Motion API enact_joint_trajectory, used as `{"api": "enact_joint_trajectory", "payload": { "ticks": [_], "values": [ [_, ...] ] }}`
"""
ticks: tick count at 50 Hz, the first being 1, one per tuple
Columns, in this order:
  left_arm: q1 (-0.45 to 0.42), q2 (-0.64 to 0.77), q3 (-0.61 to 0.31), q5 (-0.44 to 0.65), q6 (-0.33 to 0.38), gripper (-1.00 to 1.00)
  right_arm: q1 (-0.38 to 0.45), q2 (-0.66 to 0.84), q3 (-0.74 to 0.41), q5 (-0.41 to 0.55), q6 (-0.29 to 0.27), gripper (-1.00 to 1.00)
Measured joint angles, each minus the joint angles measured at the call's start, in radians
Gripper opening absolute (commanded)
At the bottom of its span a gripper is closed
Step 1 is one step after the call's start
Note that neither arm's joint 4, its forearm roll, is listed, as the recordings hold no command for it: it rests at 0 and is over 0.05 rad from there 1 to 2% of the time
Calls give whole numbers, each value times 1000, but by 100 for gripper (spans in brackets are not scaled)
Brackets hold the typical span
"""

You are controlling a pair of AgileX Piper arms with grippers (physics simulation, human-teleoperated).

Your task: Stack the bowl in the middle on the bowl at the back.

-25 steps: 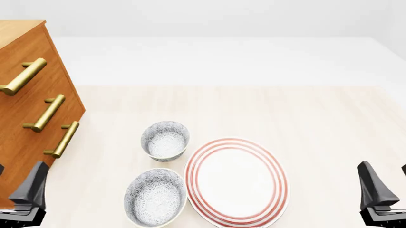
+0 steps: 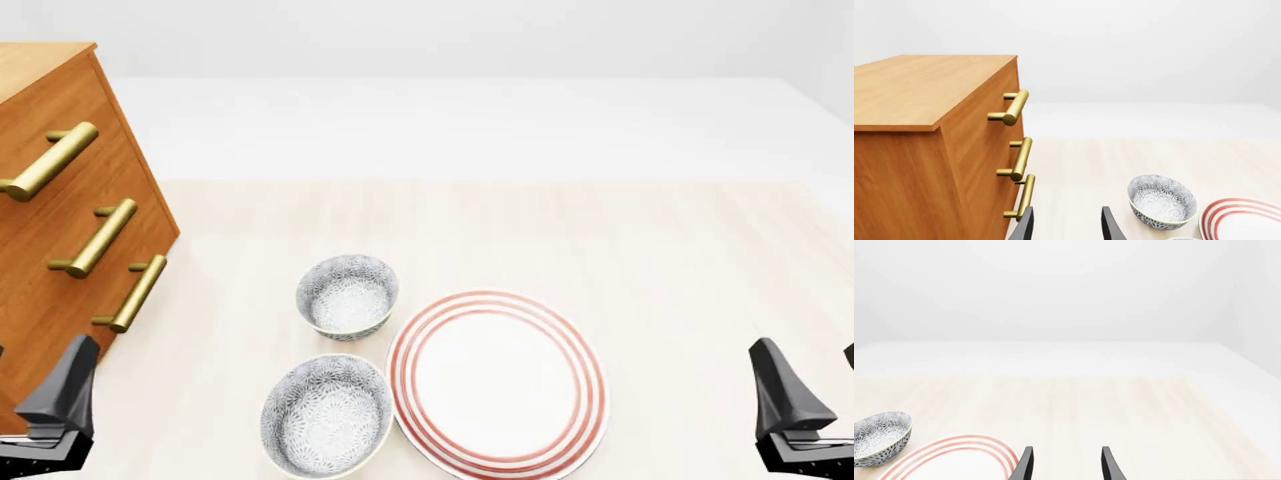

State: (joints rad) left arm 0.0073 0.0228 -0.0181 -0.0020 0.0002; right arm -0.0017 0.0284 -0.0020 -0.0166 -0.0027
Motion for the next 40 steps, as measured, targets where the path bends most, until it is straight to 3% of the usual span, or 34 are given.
{"api": "enact_joint_trajectory", "payload": {
  "ticks": [16, 32, 40],
  "values": [
    [-82, 53, -199, 137, 6, 100, -2, 7, 0, -6, 4, 100],
    [-238, 326, -451, 335, 19, 100, -3, -1, 0, 1, 7, 100],
    [-272, 456, -561, 460, 30, 100, -3, -6, -1, 4, 7, 100]
  ]
}}
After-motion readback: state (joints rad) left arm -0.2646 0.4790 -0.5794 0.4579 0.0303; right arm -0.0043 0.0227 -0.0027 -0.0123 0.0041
